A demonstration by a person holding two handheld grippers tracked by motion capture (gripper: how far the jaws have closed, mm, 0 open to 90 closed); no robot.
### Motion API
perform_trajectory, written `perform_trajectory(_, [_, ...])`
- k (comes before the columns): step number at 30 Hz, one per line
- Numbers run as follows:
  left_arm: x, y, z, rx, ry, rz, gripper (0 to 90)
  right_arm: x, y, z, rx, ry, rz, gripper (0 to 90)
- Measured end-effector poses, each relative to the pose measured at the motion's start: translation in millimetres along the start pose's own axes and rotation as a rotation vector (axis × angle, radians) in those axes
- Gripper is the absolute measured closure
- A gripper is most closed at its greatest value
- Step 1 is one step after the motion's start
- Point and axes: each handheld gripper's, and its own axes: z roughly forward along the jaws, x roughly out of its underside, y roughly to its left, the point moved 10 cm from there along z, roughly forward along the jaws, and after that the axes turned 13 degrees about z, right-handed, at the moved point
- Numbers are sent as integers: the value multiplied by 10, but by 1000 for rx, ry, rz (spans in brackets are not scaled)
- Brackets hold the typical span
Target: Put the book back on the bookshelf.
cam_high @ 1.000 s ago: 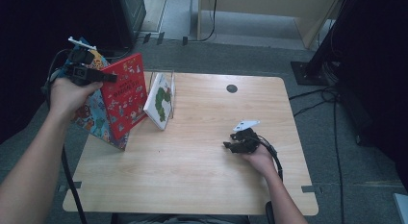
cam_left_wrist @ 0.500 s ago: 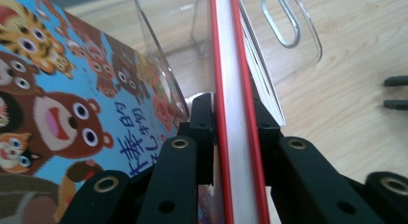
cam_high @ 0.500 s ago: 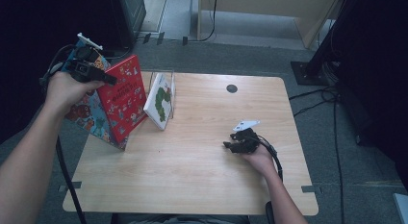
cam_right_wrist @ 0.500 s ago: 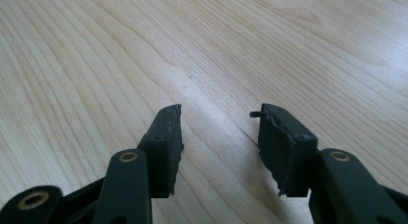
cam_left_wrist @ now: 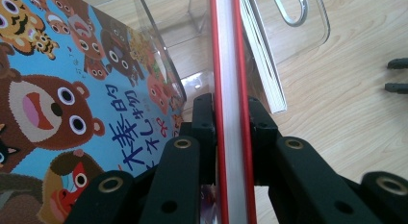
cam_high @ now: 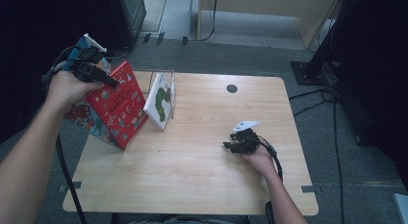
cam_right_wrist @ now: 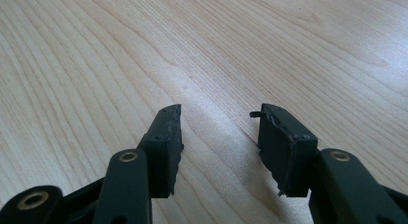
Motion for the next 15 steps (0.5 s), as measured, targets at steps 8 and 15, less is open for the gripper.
perform_trajectory(8, [-86, 57, -2, -5, -33, -56, 802, 4, 1, -2, -4, -3, -1, 506])
perform_trajectory(15, [-172, 172, 41, -29, -64, -115, 800, 7, 1, -1, -3, -13, -4, 502])
